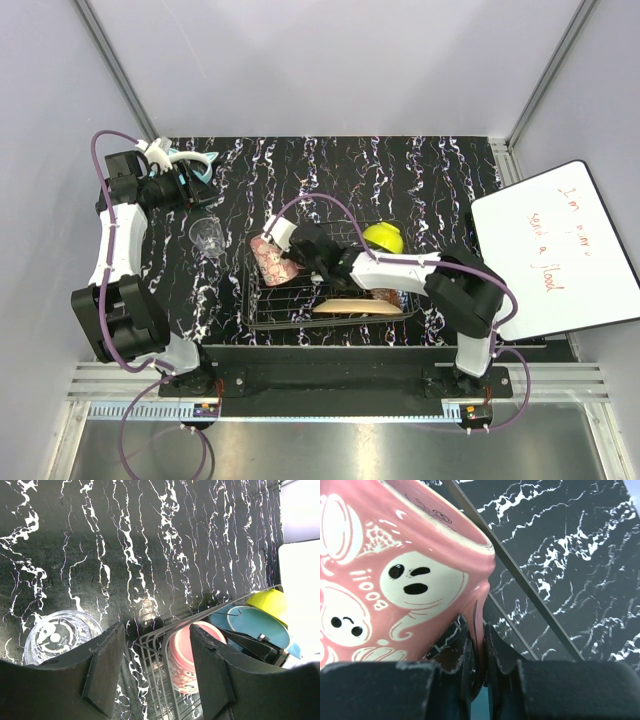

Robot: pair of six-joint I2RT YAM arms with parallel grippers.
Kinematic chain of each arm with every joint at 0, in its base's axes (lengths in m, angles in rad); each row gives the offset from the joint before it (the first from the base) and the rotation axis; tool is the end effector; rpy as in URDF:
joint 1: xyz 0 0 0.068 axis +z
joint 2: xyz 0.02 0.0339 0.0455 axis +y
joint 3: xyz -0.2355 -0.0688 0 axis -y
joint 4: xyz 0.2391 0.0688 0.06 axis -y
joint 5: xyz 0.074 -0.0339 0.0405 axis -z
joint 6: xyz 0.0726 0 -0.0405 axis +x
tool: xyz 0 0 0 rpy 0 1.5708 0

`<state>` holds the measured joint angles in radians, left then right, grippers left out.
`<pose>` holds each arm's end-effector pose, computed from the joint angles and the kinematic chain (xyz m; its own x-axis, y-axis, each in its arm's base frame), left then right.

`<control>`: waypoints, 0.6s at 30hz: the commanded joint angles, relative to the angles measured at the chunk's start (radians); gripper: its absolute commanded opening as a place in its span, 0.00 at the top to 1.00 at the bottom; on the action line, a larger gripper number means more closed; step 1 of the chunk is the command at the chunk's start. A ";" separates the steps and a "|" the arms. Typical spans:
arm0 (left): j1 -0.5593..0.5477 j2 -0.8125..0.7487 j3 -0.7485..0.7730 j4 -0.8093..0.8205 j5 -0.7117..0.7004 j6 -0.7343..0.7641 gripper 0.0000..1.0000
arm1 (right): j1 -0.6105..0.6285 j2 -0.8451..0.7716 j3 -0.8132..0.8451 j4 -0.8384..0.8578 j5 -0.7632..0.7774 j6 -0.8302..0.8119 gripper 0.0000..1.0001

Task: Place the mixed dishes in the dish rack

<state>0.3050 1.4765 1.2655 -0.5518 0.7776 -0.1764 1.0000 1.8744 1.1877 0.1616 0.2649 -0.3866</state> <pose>0.3349 0.0520 0.2697 -0.6962 -0.3503 -0.6266 0.1499 0.7827 -0.6041 0.2527 0.3583 0.1608 0.0092 -0.6592 -0.7519 -0.7409 0.5005 -0.4478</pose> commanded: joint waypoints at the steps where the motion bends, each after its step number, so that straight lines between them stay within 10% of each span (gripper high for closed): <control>1: 0.006 0.002 0.023 0.050 0.023 -0.003 0.42 | 0.029 -0.063 -0.059 0.030 0.066 -0.041 1.00; 18: 0.002 0.005 0.008 0.062 0.017 -0.006 0.43 | 0.055 -0.162 -0.069 0.202 0.092 -0.087 1.00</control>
<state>0.3050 1.4765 1.2655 -0.5358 0.7776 -0.1841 1.0389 1.8202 1.1240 0.2073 0.3229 -0.4633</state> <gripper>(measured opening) 0.576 0.165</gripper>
